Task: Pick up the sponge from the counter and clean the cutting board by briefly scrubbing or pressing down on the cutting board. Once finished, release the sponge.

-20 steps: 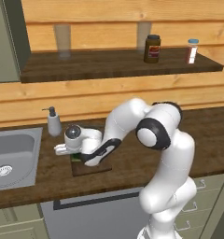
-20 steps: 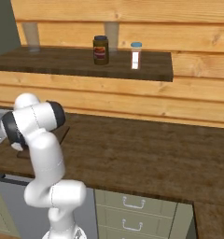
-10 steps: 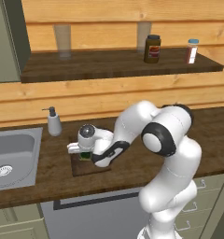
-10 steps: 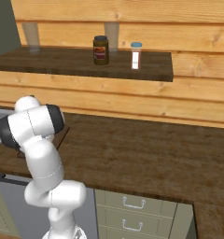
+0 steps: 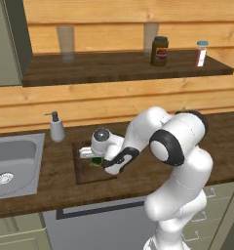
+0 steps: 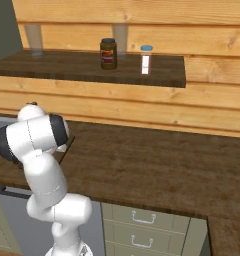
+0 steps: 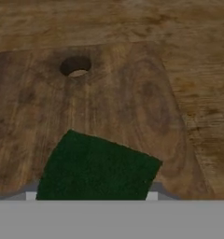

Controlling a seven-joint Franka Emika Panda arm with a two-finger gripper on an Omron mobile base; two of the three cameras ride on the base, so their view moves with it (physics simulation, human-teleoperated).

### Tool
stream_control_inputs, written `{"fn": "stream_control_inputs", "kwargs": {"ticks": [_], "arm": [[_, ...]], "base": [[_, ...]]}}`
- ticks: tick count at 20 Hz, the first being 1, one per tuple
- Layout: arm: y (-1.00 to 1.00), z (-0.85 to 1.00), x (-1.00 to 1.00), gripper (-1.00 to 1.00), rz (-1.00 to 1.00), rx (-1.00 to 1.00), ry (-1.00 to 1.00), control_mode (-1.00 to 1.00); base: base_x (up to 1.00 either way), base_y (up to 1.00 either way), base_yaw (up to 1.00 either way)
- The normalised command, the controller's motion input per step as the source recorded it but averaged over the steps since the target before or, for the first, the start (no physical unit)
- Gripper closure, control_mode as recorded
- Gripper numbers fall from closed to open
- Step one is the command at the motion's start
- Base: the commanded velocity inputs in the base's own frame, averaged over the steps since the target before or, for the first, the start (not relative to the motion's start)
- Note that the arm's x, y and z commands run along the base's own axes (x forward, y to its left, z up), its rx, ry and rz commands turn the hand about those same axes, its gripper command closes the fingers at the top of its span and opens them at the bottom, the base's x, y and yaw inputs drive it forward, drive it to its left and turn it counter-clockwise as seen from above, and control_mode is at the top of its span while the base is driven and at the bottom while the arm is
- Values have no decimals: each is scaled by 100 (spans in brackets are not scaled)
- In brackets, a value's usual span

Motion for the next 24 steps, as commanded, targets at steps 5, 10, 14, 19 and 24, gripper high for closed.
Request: {"fn": "stream_control_inputs", "kwargs": {"ticks": [5, 10, 14, 19, 24], "arm": [[-76, -32, -29, 100, 4, 2, 0, -100], [-78, -25, -66, 100, 8, 12, 0, -100], [-56, -7, -77, 100, 12, 22, 0, -100], [32, -1, -28, 100, 4, 15, 3, -100], [72, -6, -10, 100, 3, 3, 7, -100]], "base": [[0, 0, 0], [0, 0, 0], [0, 0, 0], [0, 0, 0], [0, 0, 0]]}}
